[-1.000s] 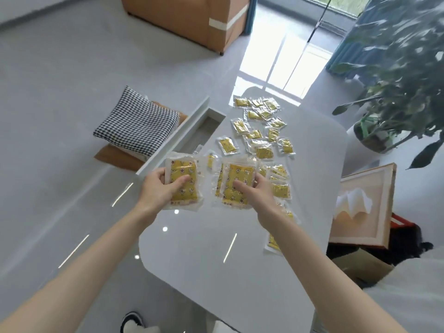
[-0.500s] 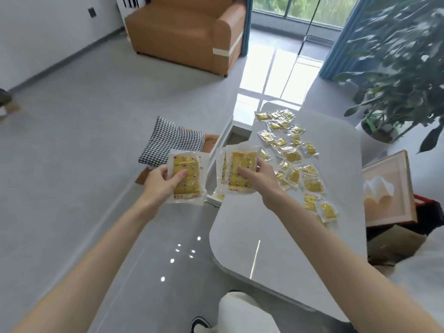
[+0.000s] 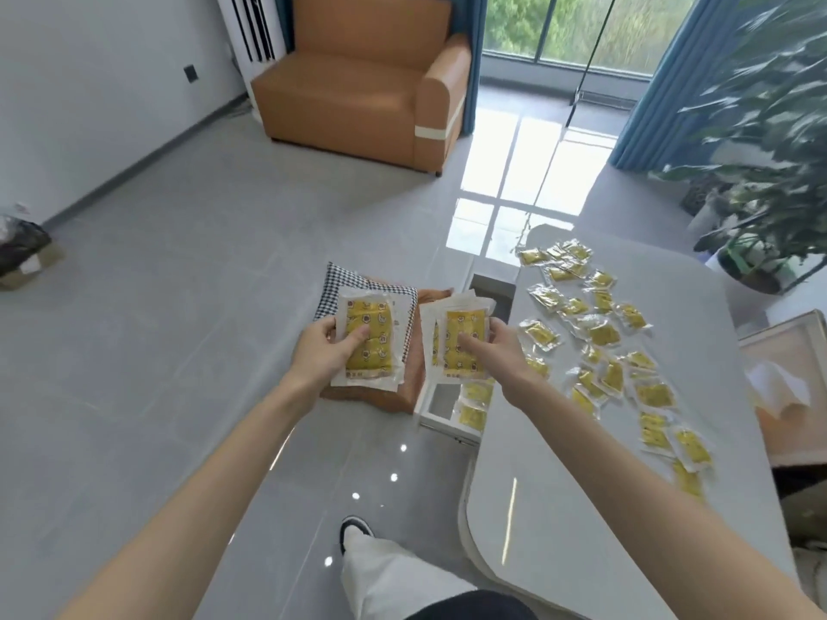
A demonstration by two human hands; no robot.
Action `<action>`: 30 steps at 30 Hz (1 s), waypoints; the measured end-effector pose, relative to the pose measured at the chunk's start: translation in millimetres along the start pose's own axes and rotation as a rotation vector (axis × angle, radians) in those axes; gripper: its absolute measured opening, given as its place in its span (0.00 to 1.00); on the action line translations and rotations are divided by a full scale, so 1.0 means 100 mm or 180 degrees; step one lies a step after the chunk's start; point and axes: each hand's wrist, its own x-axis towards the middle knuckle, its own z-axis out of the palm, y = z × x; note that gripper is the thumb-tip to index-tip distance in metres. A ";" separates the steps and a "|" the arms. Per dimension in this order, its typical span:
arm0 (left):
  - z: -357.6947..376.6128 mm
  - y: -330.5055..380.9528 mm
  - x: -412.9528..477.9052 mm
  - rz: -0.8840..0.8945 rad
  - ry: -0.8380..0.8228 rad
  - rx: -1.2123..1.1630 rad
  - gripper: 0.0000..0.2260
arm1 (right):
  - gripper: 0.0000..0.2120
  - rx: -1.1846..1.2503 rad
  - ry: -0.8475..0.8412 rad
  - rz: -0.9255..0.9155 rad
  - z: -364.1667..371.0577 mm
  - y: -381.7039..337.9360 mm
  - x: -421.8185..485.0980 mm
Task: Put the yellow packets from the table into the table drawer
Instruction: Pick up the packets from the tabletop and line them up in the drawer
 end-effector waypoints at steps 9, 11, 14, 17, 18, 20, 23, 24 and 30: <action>-0.65 0.46 1.38 0.0086 -0.0272 0.0319 0.09 | 0.10 0.0300 0.0219 0.0153 0.77 -0.67 0.99; -0.69 0.50 1.61 0.0044 -0.0353 0.0370 0.10 | 0.12 0.0371 0.0289 0.0183 0.82 -0.76 1.10; -0.68 0.56 2.06 -0.0009 -0.0554 0.0377 0.08 | 0.12 0.0465 0.0520 0.0250 0.87 -0.84 1.32; -0.60 0.59 2.47 0.0010 -0.0795 0.0429 0.05 | 0.12 0.0574 0.0773 0.0387 0.90 -0.83 1.52; -0.57 0.59 2.60 0.0008 -0.0872 0.0478 0.05 | 0.13 0.0589 0.0852 0.0440 0.91 -0.81 1.58; -0.50 0.59 2.93 -0.0016 -0.1098 0.0614 0.06 | 0.14 0.0658 0.1082 0.0539 0.94 -0.77 1.72; -0.35 0.62 3.41 -0.0047 -0.1496 0.0809 0.07 | 0.11 0.0867 0.1429 0.0706 0.97 -0.70 1.87; -0.31 0.63 3.52 -0.0055 -0.1591 0.0833 0.07 | 0.11 0.0932 0.1522 0.0765 0.98 -0.67 1.89; 0.15 0.73 4.19 -0.0044 -0.2291 0.1283 0.07 | 0.10 0.1480 0.2323 0.1344 1.04 -0.37 2.02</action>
